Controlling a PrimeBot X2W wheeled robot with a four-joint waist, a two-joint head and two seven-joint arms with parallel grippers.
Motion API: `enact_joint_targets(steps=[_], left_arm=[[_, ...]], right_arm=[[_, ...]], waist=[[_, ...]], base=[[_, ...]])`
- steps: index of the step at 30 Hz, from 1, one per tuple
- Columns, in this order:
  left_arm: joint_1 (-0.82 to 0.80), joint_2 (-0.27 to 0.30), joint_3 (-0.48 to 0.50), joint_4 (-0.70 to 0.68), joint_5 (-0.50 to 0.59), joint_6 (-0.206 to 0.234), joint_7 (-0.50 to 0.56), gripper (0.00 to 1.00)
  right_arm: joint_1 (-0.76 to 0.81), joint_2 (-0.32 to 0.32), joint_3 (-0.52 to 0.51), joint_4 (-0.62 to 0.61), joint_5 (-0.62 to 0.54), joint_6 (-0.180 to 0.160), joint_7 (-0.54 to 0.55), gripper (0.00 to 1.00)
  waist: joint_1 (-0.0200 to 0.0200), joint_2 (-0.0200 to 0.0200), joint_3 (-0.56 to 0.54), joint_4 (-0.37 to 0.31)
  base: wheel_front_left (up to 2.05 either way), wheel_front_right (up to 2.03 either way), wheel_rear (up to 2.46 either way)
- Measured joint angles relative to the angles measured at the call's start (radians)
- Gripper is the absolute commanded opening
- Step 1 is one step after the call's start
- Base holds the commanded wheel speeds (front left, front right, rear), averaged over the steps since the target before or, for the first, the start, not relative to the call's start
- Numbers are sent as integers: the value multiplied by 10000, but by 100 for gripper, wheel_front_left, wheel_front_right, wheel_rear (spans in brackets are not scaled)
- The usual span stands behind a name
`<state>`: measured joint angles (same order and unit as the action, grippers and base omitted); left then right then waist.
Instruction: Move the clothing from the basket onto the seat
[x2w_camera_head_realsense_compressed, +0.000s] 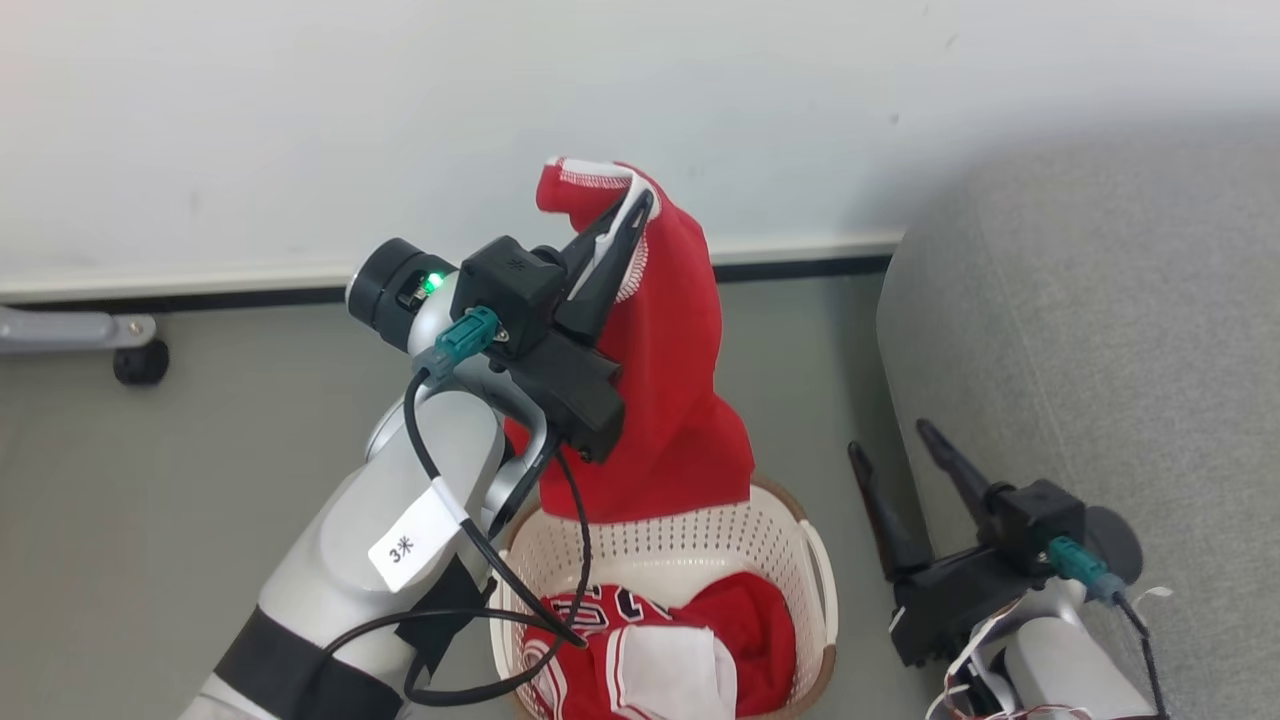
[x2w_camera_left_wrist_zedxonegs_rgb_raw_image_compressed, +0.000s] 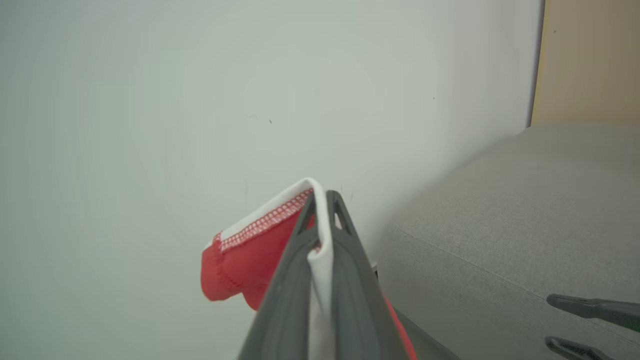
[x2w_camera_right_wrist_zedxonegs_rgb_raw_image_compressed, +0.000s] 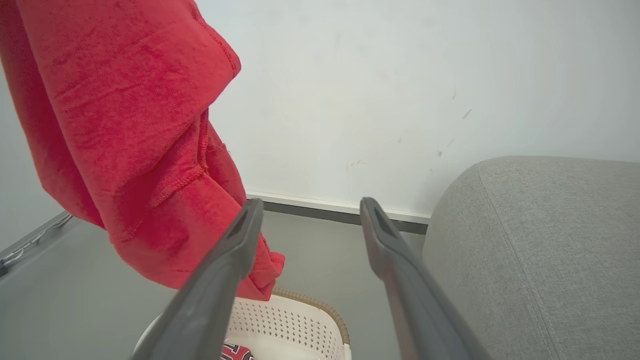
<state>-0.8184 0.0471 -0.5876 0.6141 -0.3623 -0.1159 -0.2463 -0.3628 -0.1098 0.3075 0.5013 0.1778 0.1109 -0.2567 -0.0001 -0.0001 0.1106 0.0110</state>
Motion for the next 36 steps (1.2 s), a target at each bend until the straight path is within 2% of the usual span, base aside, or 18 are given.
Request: enact_joint_targets(steps=[12,19,22,32,36], left_arm=[[387,-84,-639,105,-660,-75,351,0],[787,-77,-1220,-681,-949,-77,688,0],[872,-88,-1540,-1135,-1298,-77,792,0],[1002,-73,-1904,-2094,-1574,-69,1139,0],[1002,-73,-1983,-2401,-1839,19,1267,0]], right_arm=[[-231,102,1459,1271,-12,128,2,100],[-658,-217,3584,1444,506,128,0,100],[-790,-401,4172,1551,769,128,0,100],[-1429,-803,5210,1772,1634,130,0,100],[-1699,-872,6103,1672,2136,130,0,100]], waist=[[0,0,-1442,95],[-1,0,-2158,299],[-1,0,-2293,471],[1,2,-2467,736],[1,2,-2456,784]], base=[[0,0,0],[0,0,0],[0,0,0],[0,0,0],[0,0,0]])
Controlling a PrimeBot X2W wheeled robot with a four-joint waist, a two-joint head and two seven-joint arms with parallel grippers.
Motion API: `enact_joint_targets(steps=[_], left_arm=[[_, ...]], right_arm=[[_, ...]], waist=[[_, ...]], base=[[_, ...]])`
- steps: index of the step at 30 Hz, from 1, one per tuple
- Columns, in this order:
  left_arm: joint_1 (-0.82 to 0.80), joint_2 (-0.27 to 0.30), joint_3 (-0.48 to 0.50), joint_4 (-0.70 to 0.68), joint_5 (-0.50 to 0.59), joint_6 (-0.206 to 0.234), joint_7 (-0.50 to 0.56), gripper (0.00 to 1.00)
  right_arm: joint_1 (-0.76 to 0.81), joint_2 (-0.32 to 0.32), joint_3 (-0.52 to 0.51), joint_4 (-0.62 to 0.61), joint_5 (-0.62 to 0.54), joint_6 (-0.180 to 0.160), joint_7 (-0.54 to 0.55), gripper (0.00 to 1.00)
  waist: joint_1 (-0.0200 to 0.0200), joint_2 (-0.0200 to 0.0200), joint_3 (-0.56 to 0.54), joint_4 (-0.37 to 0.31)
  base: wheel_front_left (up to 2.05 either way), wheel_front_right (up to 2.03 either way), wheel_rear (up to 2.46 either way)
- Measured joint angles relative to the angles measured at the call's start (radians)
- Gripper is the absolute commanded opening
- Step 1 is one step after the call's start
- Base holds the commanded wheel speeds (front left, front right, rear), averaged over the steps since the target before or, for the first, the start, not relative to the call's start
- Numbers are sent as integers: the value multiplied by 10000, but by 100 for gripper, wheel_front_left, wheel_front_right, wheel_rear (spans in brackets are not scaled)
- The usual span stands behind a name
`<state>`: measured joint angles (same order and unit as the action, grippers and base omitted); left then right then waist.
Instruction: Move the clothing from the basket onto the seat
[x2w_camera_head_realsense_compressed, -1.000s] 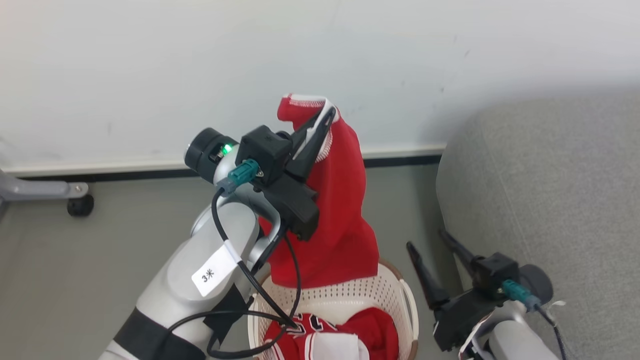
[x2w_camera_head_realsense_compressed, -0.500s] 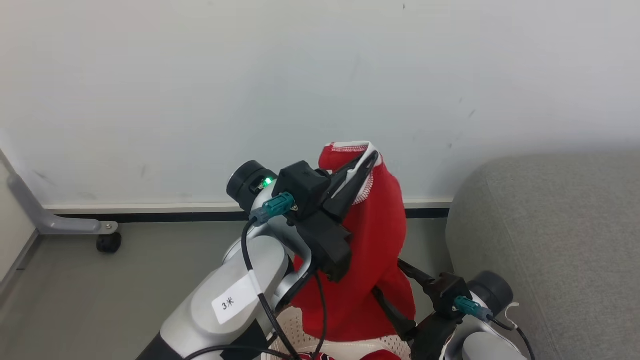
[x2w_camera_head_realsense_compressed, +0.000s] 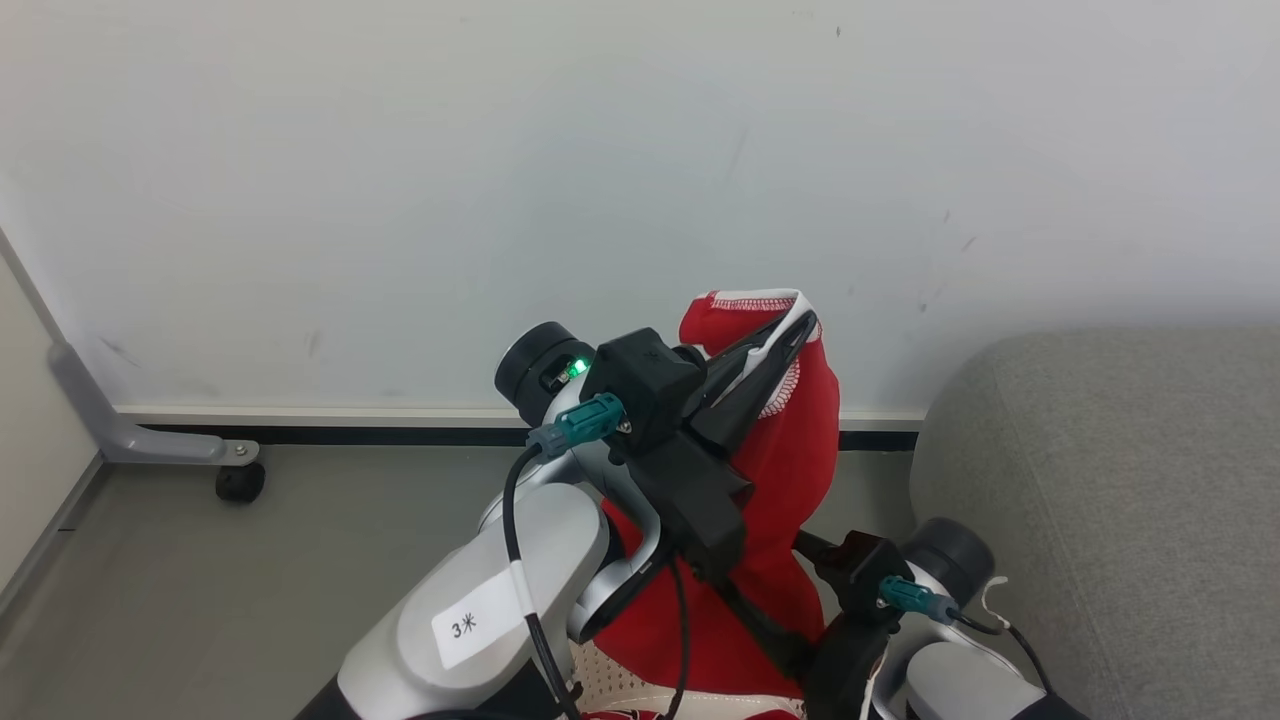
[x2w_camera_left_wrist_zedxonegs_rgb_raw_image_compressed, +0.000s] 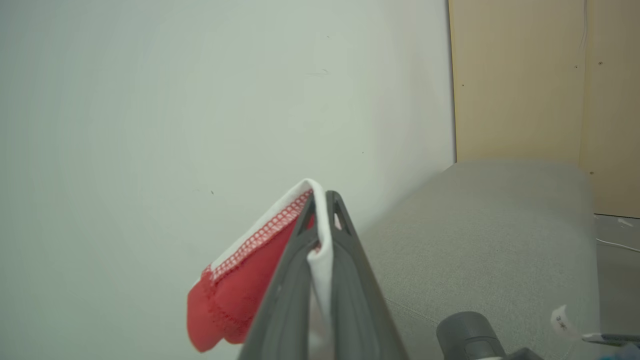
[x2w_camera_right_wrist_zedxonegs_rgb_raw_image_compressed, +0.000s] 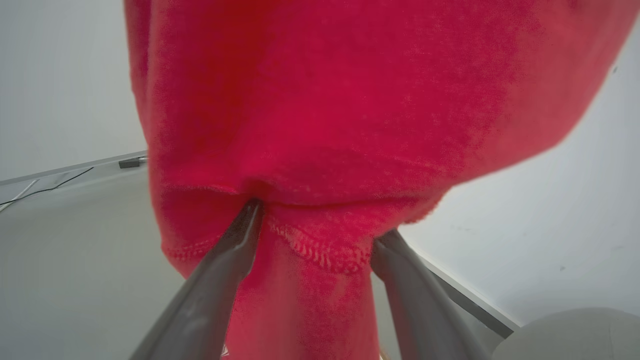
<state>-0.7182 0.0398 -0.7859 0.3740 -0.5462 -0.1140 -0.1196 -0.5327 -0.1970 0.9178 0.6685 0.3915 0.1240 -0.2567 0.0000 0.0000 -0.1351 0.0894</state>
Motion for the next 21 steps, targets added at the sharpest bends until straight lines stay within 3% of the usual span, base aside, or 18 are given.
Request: enact_joint_targets(steps=[2,3,4,7,8,17,18,20,21], left_arm=[[0,4,-17,-67,-15,48,50,0],[0,2,-21,-81,-21,88,71,0],[0,4,-17,-82,-35,90,136,0],[12,2,35,-54,-73,184,224,0],[35,4,69,-40,-82,196,251,0],[524,372,552,180,-242,556,311,2],[582,410,604,224,-259,612,307,16],[723,493,681,267,-320,629,290,56],[788,531,702,303,-332,656,282,71]], right_arm=[[-191,-2,449,-132,130,0,0,100],[-250,6,564,-194,238,0,0,95],[-312,4,662,-253,389,2,0,62],[-418,-8,917,-387,658,2,0,4],[-429,-8,951,-414,732,2,0,0],[-500,-301,851,-823,1657,4,2,0],[-499,-360,805,-874,1755,4,2,0],[-496,-514,692,-988,1894,4,2,0],[-494,-593,637,-1045,1946,4,2,0]], waist=[[0,0,15,22],[0,0,23,32],[0,0,31,40],[0,0,60,55],[0,0,70,55],[0,0,151,-136],[0,0,162,-175],[0,0,181,-260],[0,0,190,-305]], base=[[0,0,0],[0,0,0],[0,0,0],[0,0,0],[0,0,0],[0,0,0],[0,0,0],[0,0,0],[0,0,0]])
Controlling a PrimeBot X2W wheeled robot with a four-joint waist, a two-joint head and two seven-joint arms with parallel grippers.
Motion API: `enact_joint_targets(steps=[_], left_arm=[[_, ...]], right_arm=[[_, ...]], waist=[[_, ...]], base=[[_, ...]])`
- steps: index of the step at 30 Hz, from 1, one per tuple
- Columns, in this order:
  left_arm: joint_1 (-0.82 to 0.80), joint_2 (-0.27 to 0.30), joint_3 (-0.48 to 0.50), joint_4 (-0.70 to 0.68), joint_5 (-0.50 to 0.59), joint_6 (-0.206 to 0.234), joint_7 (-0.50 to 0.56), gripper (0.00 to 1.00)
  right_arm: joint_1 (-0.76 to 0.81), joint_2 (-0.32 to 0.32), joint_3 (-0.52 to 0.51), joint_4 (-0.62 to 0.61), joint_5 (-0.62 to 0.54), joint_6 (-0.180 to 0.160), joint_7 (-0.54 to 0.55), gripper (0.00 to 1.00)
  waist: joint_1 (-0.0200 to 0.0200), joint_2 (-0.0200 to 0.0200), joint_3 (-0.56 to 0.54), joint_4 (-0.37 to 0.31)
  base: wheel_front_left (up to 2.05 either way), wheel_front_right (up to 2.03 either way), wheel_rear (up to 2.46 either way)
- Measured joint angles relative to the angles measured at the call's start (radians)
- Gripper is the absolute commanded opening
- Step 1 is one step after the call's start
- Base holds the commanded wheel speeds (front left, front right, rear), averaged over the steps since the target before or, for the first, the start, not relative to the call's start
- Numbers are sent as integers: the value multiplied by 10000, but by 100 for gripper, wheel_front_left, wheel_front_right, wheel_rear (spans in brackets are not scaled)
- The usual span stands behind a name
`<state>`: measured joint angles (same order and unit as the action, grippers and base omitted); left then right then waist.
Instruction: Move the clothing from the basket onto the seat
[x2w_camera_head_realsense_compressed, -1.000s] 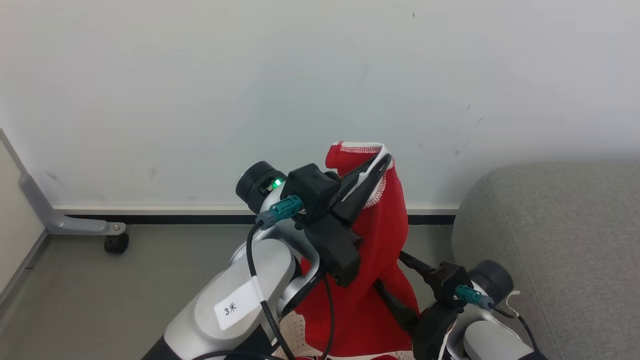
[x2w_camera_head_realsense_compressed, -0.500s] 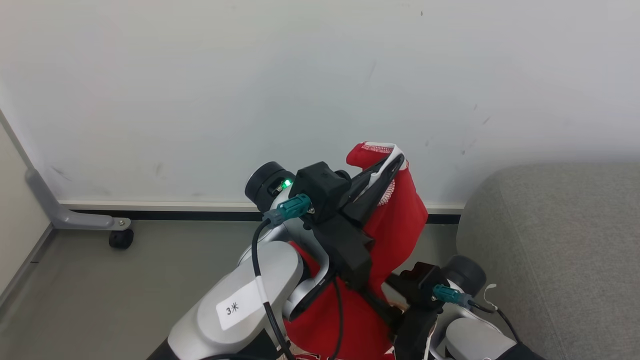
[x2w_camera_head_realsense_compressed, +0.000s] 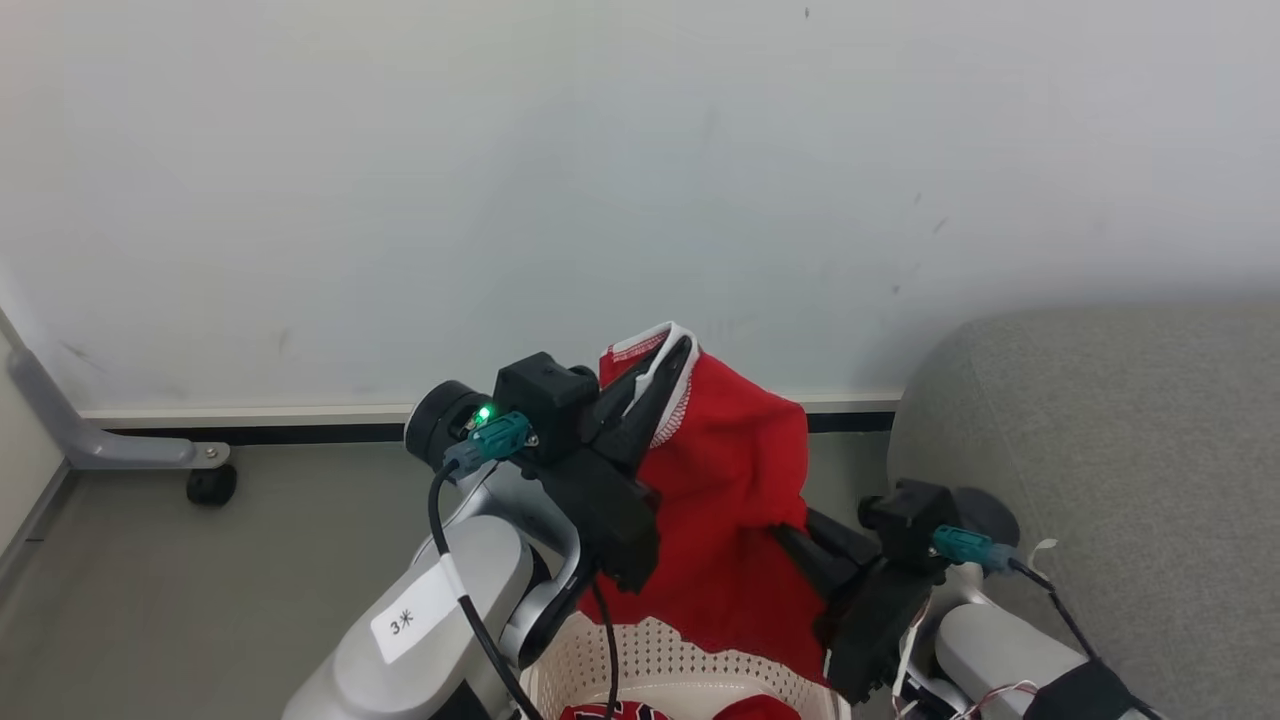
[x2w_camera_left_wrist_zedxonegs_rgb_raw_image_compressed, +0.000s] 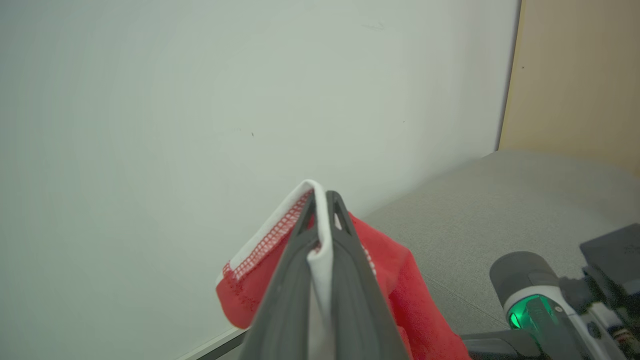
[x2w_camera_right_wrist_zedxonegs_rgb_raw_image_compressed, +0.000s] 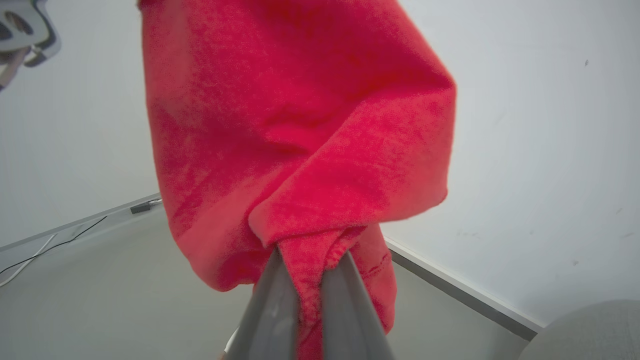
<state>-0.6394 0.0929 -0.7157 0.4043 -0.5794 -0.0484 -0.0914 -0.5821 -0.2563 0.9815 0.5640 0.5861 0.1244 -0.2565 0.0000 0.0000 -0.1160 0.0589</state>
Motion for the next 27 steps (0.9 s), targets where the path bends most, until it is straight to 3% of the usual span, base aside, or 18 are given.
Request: enact_joint_targets(steps=[1,17,27], left_arm=[[83,35,27,15,-6,48,-15,98],[1684,426,284,113,-435,209,-729,100],[2753,431,-63,-326,-430,207,-1078,100]], right_arm=[[7,-73,-86,-58,67,0,0,0],[462,-1398,-1599,-761,487,-19,0,0],[1100,-2293,-2186,-1507,456,-562,0,0]], waist=[[0,0,9,-48],[0,0,58,-1103],[0,0,46,-1944]], base=[[0,0,0],[0,0,0],[0,0,0]])
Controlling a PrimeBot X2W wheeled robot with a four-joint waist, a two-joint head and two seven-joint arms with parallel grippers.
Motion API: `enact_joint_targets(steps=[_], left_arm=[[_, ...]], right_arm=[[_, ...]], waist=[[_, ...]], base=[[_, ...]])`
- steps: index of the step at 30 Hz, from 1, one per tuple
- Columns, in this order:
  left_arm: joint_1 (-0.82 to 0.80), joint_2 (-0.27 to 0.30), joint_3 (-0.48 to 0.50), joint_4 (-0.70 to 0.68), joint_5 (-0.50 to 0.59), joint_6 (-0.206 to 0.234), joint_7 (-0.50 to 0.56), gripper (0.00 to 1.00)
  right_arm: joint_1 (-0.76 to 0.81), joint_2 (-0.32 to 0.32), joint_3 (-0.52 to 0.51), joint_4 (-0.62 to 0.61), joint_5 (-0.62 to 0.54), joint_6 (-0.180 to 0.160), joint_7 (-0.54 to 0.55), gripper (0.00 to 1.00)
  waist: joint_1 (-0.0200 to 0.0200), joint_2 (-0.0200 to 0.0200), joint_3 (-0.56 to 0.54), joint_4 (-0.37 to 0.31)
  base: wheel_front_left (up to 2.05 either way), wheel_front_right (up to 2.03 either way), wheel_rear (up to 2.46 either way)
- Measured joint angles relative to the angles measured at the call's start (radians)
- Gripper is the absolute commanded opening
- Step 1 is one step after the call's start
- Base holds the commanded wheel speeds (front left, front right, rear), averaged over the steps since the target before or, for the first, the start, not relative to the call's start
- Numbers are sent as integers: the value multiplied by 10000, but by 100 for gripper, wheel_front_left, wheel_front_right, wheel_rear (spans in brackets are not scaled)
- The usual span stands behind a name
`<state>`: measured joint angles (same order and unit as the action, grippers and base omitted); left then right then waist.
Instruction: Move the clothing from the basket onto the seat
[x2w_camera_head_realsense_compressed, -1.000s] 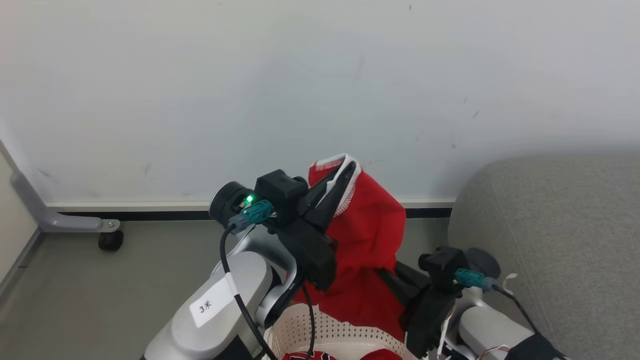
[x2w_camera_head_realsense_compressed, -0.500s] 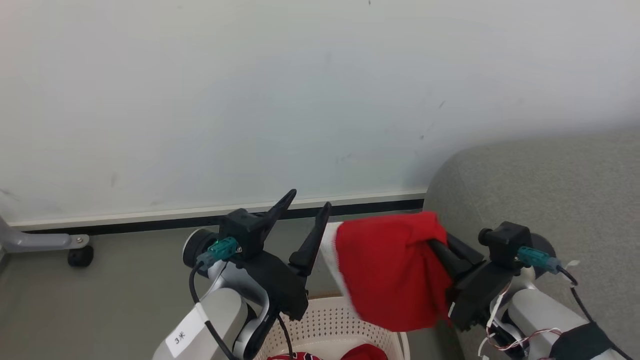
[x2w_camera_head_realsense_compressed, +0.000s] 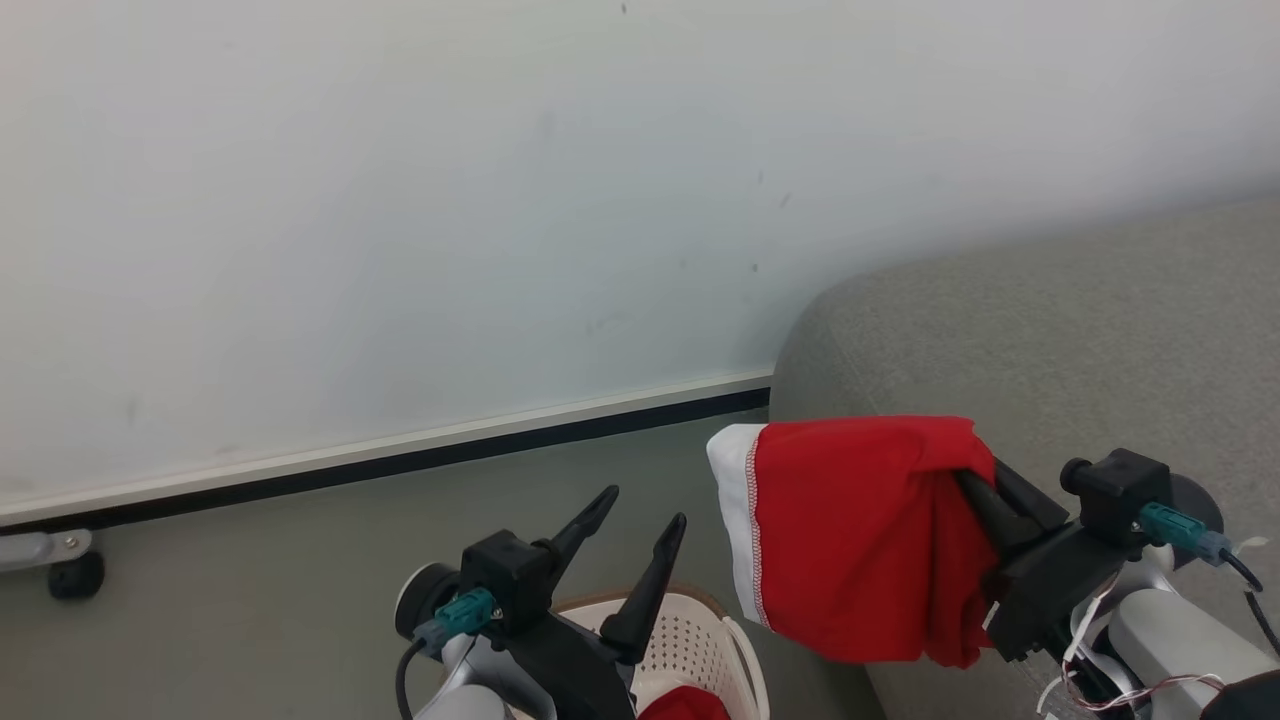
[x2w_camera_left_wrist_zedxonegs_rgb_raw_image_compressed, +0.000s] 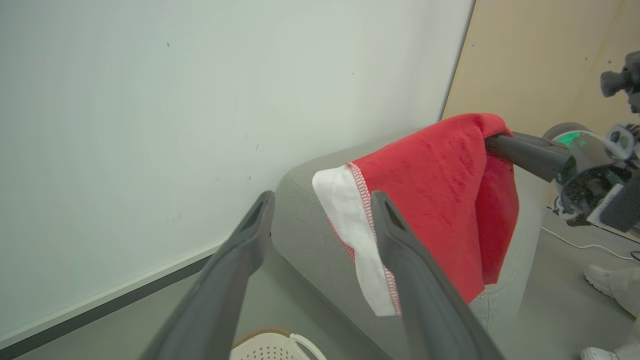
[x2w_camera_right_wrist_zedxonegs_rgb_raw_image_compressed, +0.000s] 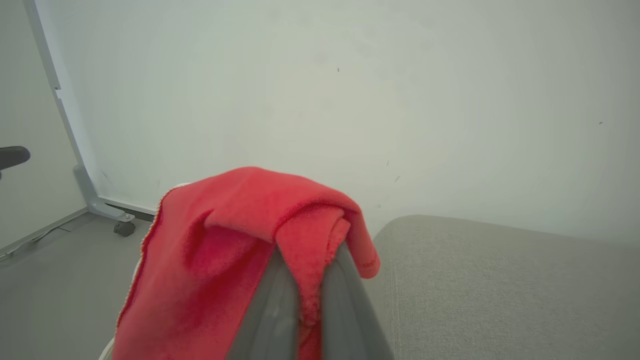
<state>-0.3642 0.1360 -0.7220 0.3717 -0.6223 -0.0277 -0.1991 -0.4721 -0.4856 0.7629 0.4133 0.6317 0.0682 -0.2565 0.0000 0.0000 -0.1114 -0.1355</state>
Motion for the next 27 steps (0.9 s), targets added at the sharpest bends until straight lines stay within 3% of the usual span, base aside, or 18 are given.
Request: enact_joint_targets(steps=[17,27], left_arm=[[794,-163,-422,-397,219,201,-228,100],[752,-194,-602,-614,621,290,-240,100]], right_arm=[[802,-1058,-500,-1593,-257,-771,-2,0],[611,-1266,-788,-1942,-263,-782,0,0]], waist=[[-1,0,163,-1646],[0,0,747,-2216]], base=[[0,0,0],[0,0,0]])
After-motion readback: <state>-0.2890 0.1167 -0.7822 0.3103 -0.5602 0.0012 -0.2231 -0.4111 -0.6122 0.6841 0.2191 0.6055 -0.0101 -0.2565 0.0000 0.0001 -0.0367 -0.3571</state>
